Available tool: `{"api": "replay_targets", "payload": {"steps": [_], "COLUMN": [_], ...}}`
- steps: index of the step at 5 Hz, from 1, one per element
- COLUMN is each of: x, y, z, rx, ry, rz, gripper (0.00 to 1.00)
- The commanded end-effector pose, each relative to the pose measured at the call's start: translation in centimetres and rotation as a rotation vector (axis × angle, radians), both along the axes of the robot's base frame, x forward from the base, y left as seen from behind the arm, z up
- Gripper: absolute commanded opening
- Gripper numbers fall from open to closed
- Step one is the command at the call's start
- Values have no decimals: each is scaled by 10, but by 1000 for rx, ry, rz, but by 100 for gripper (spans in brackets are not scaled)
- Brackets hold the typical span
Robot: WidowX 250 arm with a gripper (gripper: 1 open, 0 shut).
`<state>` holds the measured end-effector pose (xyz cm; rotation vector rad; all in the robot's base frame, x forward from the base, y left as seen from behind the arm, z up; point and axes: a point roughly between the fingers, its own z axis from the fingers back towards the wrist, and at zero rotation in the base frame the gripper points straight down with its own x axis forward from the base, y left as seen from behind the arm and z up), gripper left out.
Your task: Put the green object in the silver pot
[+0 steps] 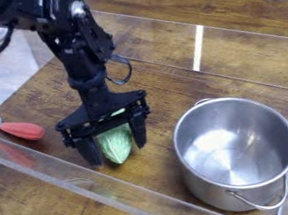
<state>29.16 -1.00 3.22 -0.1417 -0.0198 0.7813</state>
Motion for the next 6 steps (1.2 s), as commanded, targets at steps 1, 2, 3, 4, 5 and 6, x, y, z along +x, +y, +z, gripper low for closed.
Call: {"api": "replay_targets", "payload": {"steps": [1,2,3,4,5,6], "x": [4,6,8,10,11,13], "y": [6,8,10,11,13,14], "z": [4,3,3,5,7,7], "rx": [-2,0,3,6,8,10], "ry": [-36,-40,-44,-47,-50,-53], "rz": [19,20,19,19,19,20], "gripper": [100,100,100,100,100,100]}}
